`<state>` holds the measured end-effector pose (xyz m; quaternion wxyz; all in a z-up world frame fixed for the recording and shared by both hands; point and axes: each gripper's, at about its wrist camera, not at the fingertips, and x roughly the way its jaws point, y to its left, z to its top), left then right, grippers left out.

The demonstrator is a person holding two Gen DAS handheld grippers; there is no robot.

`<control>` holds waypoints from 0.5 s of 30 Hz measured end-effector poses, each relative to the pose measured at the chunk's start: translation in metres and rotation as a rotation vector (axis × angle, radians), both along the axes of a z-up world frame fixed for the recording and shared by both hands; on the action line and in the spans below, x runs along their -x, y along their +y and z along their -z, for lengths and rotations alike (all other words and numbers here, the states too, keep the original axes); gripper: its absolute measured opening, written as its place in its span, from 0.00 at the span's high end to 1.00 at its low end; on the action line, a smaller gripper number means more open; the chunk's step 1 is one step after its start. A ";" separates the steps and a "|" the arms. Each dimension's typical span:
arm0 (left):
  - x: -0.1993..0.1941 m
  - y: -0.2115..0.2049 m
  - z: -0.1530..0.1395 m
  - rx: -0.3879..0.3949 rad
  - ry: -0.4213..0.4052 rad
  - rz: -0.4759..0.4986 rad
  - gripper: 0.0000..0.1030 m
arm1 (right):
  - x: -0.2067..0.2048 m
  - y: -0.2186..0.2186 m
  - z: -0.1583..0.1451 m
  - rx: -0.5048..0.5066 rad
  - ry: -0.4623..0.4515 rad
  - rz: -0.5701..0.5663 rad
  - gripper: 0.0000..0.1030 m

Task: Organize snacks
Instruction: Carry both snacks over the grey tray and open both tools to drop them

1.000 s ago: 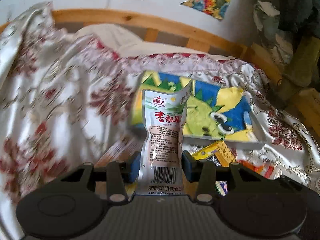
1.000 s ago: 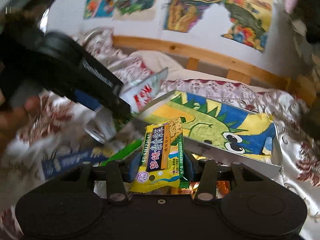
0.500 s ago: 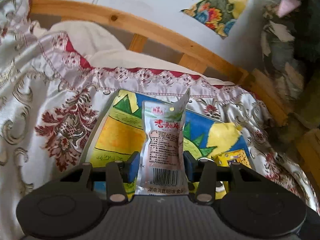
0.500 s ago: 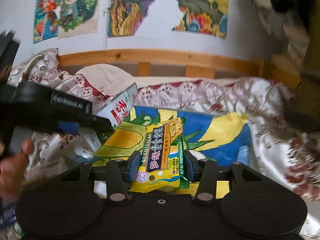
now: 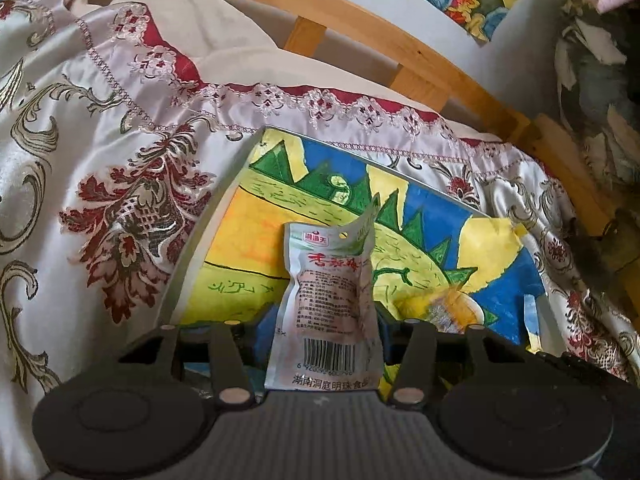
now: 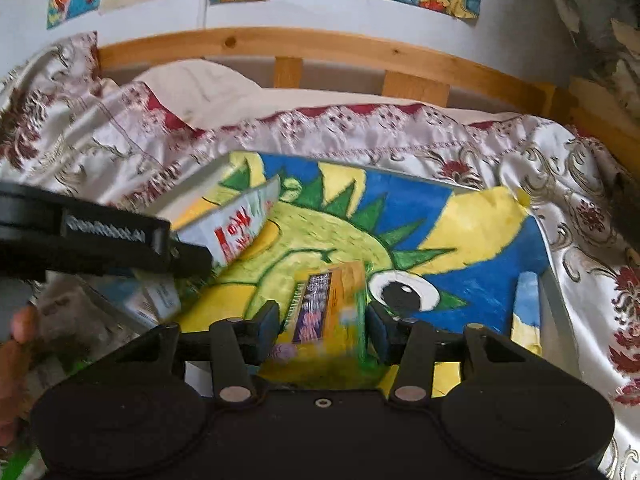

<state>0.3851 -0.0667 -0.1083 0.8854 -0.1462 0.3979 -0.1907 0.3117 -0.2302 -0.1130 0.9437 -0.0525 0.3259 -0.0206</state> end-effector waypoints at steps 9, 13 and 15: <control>0.022 -0.009 -0.025 -0.084 -0.054 -0.014 0.20 | 0.034 -0.013 -0.020 -0.046 -0.078 0.055 0.15; 0.048 -0.005 -0.057 -0.105 -0.134 -0.029 0.11 | 0.070 -0.017 -0.042 -0.056 -0.171 0.081 0.02; 0.065 -0.004 -0.074 -0.143 -0.186 -0.039 0.05 | 0.087 -0.018 -0.053 -0.064 -0.207 0.092 0.01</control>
